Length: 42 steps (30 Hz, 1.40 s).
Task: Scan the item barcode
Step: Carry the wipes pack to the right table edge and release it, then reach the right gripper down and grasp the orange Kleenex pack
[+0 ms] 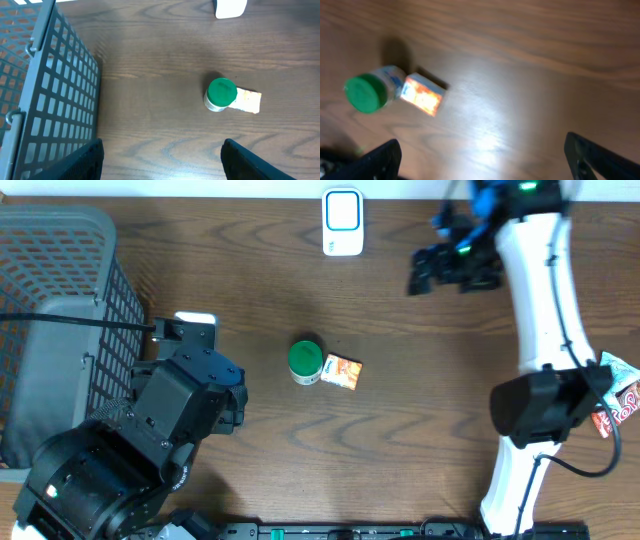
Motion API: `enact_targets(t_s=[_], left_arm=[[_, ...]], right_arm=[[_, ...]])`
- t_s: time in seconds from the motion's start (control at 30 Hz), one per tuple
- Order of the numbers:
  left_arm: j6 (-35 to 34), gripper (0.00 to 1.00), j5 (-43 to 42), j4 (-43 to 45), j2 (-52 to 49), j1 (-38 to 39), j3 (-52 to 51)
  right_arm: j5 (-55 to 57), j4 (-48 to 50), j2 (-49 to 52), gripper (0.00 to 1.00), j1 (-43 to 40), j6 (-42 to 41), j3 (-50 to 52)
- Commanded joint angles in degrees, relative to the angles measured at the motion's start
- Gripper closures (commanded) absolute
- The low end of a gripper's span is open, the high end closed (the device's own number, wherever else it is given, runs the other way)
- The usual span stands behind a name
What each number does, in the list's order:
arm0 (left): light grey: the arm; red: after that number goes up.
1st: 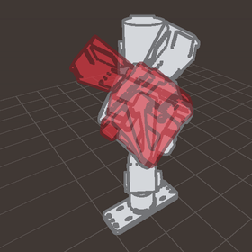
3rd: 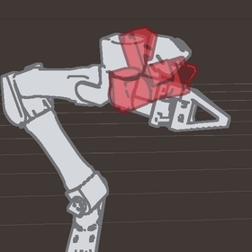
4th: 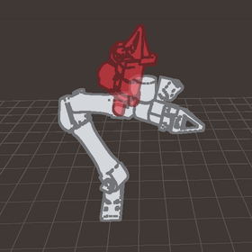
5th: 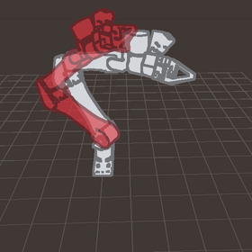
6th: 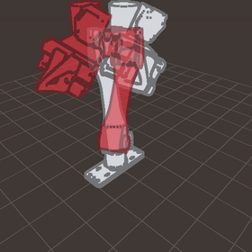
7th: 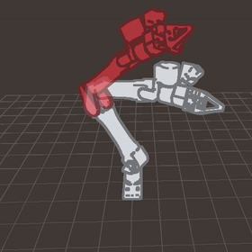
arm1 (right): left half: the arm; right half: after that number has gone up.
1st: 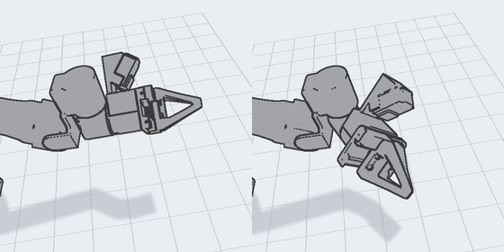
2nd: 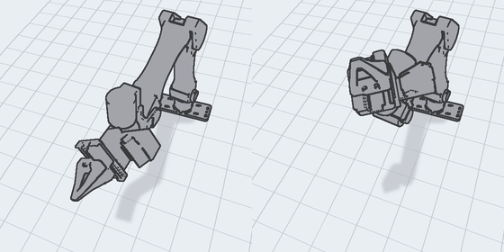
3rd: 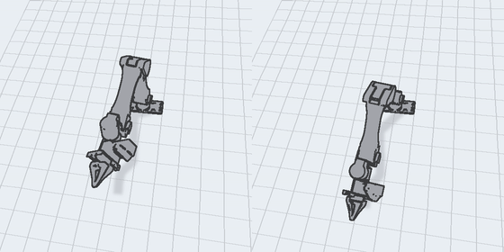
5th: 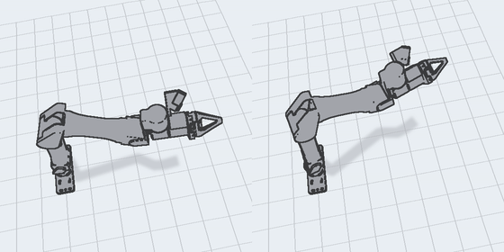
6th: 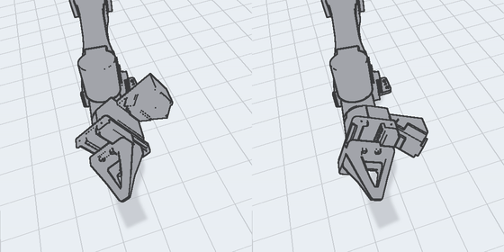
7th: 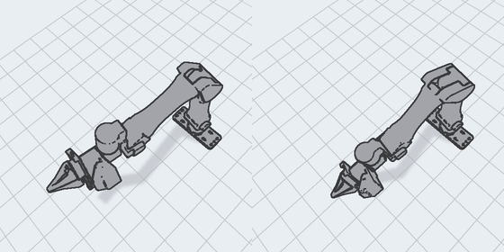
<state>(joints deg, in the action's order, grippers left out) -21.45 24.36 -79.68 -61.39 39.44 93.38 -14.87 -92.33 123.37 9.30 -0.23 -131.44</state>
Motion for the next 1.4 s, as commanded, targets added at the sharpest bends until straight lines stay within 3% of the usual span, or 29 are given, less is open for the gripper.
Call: enact_targets(t_s=[0.0, 0.1, 0.27, 0.47, 0.63, 1.1, 1.37], left_arm=[[-0.7, 0.25, 0.8, -0.2, 0.0, -0.2, 0.5], [-0.7, 0.25, 0.8, -0.2, 0.0, -0.2, 0.5], [-0.7, 0.25, 0.8, -0.2, 0.0, -0.2, 0.5], [-0.7, 0.25, 0.8, -0.2, 0.0, -0.2, 0.5], [-0.7, 0.25, 0.8, -0.2, 0.0, -0.2, 0.5], [-0.7, 0.25, 0.8, -0.2, 0.0, -0.2, 0.5], [-0.7, 0.25, 0.8, -0.2, 0.0, -0.2, 0.5]], right_arm=[[-4.0, 3.7, 0.8, 0.01, 4.7, -4.0, 4.9], [-3.4, 6.6, 0.8, 0.01, 8.8, -4.0, 9.0], [0.2, 9.8, 0.8, 0.01, 14.7, -36.0, 19.4], [0.2, 24.9, 0.8, 0.01, 19.3, -47.9, 33.3], [0.7, 32.4, 0.8, 0.01, 20.4, -49.1, 39.1], [7.5, 35.4, 1.6, 0.01, 21.5, -49.4, 39.3], [8.3, 34.9, 2.3, 0.01, 24.6, -57.0, 39.3]])
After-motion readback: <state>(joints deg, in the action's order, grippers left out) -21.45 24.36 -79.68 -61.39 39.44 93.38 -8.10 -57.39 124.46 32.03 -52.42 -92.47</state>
